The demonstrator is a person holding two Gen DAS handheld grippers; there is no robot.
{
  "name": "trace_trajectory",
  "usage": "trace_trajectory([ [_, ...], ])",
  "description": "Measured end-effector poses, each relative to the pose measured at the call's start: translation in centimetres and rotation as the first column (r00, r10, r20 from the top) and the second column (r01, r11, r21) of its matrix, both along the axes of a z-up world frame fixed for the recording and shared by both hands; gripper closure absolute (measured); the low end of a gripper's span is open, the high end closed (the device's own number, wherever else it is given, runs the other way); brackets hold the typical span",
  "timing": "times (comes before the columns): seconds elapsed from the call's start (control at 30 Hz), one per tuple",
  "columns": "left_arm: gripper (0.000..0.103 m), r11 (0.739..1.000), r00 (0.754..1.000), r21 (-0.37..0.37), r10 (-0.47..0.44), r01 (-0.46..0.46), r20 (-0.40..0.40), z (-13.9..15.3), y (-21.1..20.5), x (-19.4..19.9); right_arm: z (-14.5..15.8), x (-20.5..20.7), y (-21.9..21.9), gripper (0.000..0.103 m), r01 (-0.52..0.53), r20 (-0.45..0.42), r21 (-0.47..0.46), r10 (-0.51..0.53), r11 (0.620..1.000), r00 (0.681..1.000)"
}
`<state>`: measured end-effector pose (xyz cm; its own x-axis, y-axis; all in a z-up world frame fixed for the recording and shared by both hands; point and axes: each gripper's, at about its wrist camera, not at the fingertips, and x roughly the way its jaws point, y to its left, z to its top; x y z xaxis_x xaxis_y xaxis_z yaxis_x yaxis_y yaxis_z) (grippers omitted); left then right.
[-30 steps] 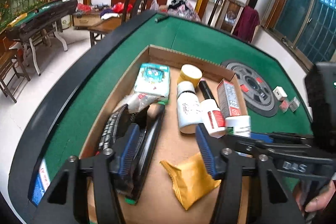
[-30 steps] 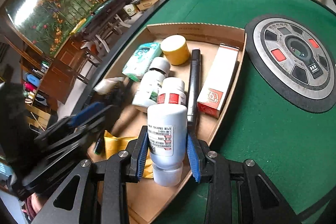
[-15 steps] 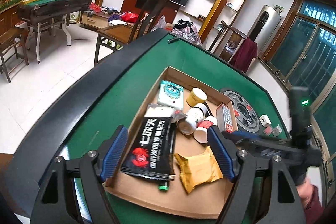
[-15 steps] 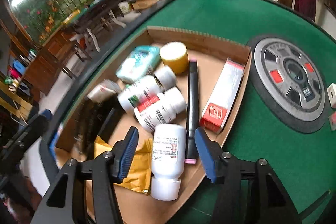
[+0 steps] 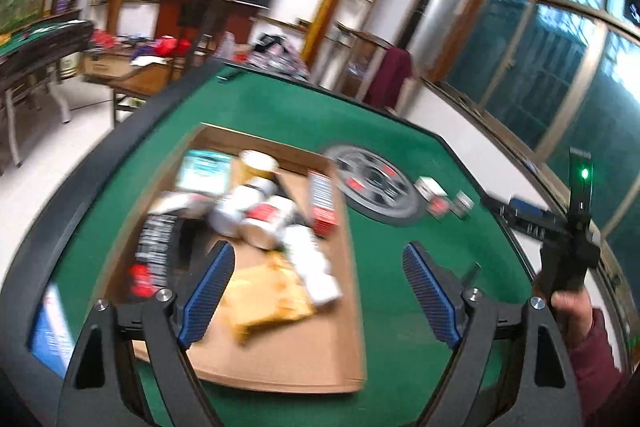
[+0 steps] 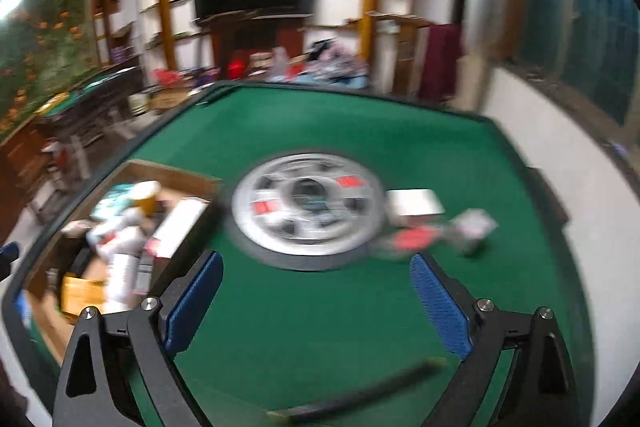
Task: Organize objects
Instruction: 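Lower the marker and white bottle into the tray and open both grippers, then grasp the yellow-capped black marker with the left gripper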
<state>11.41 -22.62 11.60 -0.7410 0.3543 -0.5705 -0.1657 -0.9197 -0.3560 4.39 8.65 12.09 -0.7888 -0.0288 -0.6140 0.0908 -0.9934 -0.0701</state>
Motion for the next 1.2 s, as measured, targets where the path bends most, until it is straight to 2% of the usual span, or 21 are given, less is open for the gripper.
trace_trajectory([
  [0.07, 0.018, 0.999, 0.998, 0.0, -0.053, 0.053, 0.015, 0.0, 2.5, -0.2, 1.1, 0.8, 3.6, 0.0, 0.056, -0.083, 0.0, -0.056, 0.998, 0.995],
  [0.1, 0.018, 0.997, 0.997, 0.001, -0.079, 0.079, 0.023, -0.1, 3.9, -0.4, 1.2, 0.9, 5.5, 0.0, 0.074, -0.121, -0.032, -0.077, 0.997, 0.99],
  [0.13, 0.018, 0.995, 0.994, 0.002, -0.102, 0.102, 0.033, -0.2, 5.2, -0.6, 0.7, 0.3, 7.1, 0.0, 0.082, -0.099, -0.072, -0.089, 0.994, 0.991],
  [0.17, 0.018, 0.992, 0.991, 0.002, -0.124, 0.124, 0.044, -0.3, 6.6, -0.8, -0.1, -0.9, 8.8, 0.0, 0.105, -0.03, -0.106, -0.109, 0.989, 0.994],
  [0.2, 0.018, 0.989, 0.988, -0.004, -0.146, 0.147, 0.055, -0.5, 8.0, -0.9, -1.2, -2.4, 10.4, 0.0, 0.144, 0.062, -0.141, -0.137, 0.979, 0.989],
  [0.23, 0.018, 0.986, 0.984, -0.016, -0.165, 0.166, 0.064, -0.6, 9.3, -0.9, -2.7, -4.0, 12.8, 0.0, 0.198, 0.166, -0.217, -0.164, 0.956, 0.972],
  [0.3, 0.018, 0.979, 0.978, -0.06, -0.192, 0.197, 0.083, -1.0, 11.8, -0.9, -4.4, -5.4, 15.8, 0.0, 0.254, 0.183, -0.311, -0.204, 0.916, 0.962],
  [0.5, 0.018, 0.953, 0.966, -0.18, -0.219, 0.242, 0.139, -2.5, 16.7, -1.0, -6.7, -7.2, 20.7, 0.0, 0.375, 0.148, -0.351, -0.345, 0.858, 0.927],
  [0.6, 0.018, 0.94, 0.962, -0.225, -0.225, 0.257, 0.156, -3.7, 18.4, -1.9, -8.2, -6.9, 22.7, 0.0, 0.411, 0.21, -0.417, -0.354, 0.811, 0.911],
  [0.67, 0.018, 0.93, 0.957, -0.248, -0.233, 0.271, 0.172, -4.5, 19.7, -2.8, -8.3, -6.8, 23.4, 0.0, 0.416, 0.219, -0.46, -0.353, 0.785, 0.91],
  [0.73, 0.018, 0.916, 0.951, -0.274, -0.25, 0.293, 0.181, -5.4, 21.3, -3.5, -8.0, -6.8, 23.2, 0.0, 0.402, 0.205, -0.473, -0.345, 0.784, 0.916],
  [0.83, 0.018, 0.896, 0.943, -0.305, -0.275, 0.323, 0.19, -6.1, 22.9, -4.2, -7.8, -7.0, 22.4, 0.0, 0.381, 0.186, -0.456, -0.332, 0.804, 0.925],
  [0.93, 0.018, 0.875, 0.932, -0.329, -0.305, 0.355, 0.196, -6.9, 24.4, -4.9, -8.0, -7.4, 21.8, 0.0, 0.37, 0.194, -0.45, -0.316, 0.813, 0.929],
  [1.2, 0.018, 0.822, 0.914, -0.401, -0.352, 0.406, 0.204, -8.7, 28.4, -6.5, -8.5, -7.0, 22.1, 0.0, 0.392, 0.21, -0.448, -0.331, 0.804, 0.92],
])
